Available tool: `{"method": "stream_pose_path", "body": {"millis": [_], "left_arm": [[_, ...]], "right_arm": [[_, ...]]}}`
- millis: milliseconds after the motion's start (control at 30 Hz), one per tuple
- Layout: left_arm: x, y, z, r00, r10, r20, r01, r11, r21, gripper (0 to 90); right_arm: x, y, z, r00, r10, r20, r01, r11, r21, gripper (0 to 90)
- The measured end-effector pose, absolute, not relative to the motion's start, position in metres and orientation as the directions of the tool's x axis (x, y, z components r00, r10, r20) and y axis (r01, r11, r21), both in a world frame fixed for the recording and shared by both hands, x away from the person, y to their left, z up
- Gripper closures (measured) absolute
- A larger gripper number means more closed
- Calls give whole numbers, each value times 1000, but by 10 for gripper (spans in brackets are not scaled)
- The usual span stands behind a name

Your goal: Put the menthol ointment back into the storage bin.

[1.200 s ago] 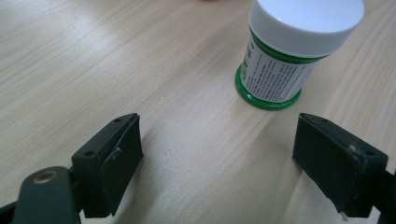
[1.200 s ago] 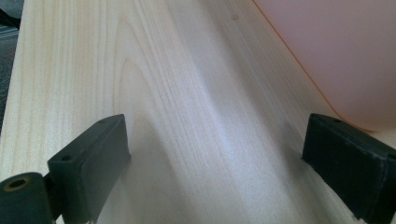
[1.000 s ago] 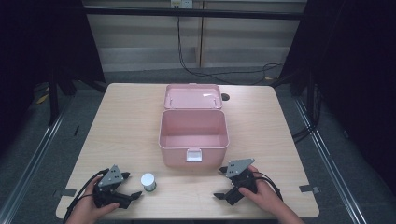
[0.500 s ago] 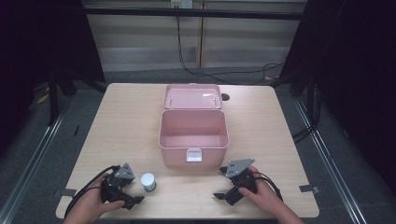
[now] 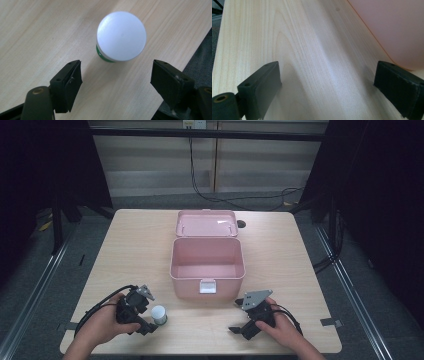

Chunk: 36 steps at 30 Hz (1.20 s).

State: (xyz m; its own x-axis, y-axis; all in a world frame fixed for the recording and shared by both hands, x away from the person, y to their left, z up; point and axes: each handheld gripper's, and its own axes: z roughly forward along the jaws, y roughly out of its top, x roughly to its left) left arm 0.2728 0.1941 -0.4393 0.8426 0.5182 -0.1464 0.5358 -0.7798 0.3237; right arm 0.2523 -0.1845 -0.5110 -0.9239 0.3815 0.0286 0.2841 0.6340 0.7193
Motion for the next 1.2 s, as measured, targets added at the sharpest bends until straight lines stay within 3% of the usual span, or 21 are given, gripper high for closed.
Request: {"method": "stream_pose_path", "body": {"millis": [533, 933, 1200], "left_arm": [[286, 171, -431, 830, 526, -185, 556, -800, 224, 298], [297, 155, -432, 789, 583, -192, 608, -786, 109, 421], [301, 148, -432, 776, 602, -189, 624, -776, 91, 458]], "right_arm": [[252, -184, -511, -924, 381, 29, 284, 634, 719, 63], [252, -184, -511, -924, 381, 28, 284, 634, 719, 63], [252, -184, -511, -924, 381, 29, 284, 634, 719, 64]]}}
